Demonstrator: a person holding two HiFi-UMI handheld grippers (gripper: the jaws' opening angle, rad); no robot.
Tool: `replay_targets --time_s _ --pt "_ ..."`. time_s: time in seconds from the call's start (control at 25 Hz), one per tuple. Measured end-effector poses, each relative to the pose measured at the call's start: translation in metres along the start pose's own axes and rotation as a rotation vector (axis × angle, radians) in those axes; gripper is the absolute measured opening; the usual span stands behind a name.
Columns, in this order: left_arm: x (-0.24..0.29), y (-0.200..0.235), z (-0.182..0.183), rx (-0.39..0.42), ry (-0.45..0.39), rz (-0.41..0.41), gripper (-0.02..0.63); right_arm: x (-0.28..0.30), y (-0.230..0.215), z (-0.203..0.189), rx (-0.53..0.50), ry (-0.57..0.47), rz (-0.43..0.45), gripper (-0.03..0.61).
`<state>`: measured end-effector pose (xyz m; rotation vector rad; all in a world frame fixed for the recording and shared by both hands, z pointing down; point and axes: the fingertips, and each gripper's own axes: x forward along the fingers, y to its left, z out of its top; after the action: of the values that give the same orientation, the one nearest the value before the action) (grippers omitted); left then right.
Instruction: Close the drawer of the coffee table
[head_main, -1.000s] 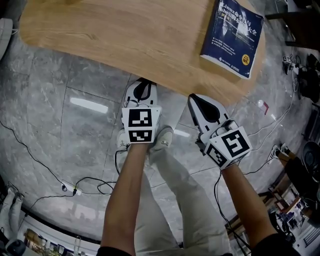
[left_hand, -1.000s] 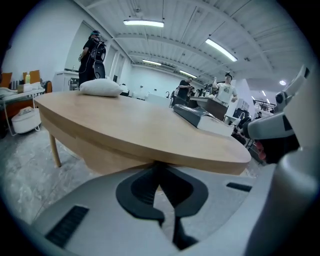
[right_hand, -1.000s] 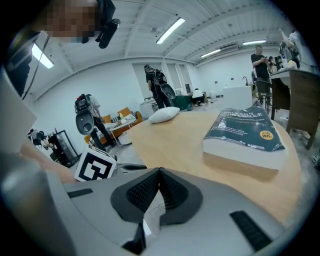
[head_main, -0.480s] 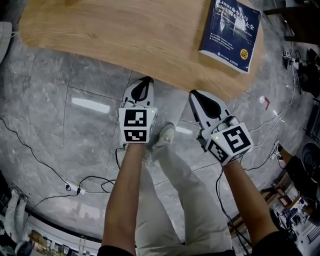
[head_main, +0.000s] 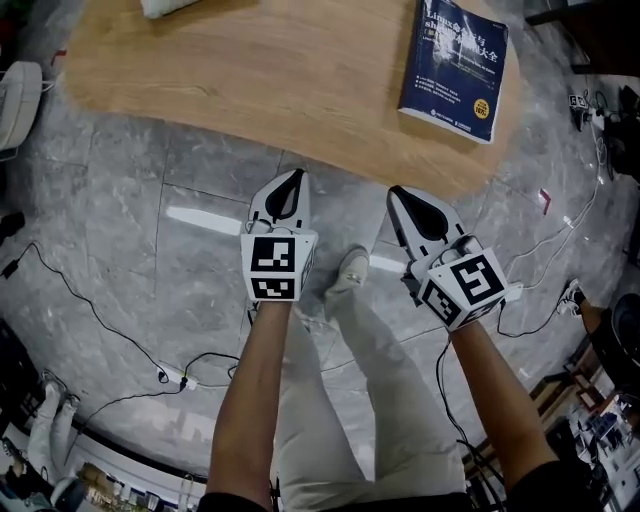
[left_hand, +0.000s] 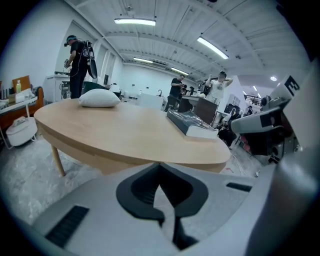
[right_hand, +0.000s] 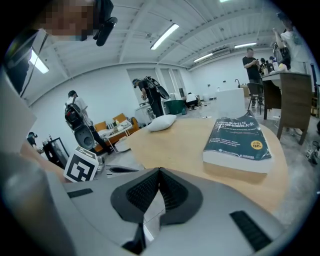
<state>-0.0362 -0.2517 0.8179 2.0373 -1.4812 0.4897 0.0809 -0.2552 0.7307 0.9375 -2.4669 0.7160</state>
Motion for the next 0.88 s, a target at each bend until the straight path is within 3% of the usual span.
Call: replay_targets --time_s 0.48,0.88 --pt "-0.052 -0.023 0.050 0.071 0.007 -0.083 0.000 -0.041 0.015 0.036 0.058 -0.044 -0.085 0.014" --pt "-0.115 -0.029 0.087 -0.021 -0.008 -0.078 0.000 -0.076 0.033 0.067 0.107 -0.045 -0.161 0.014"
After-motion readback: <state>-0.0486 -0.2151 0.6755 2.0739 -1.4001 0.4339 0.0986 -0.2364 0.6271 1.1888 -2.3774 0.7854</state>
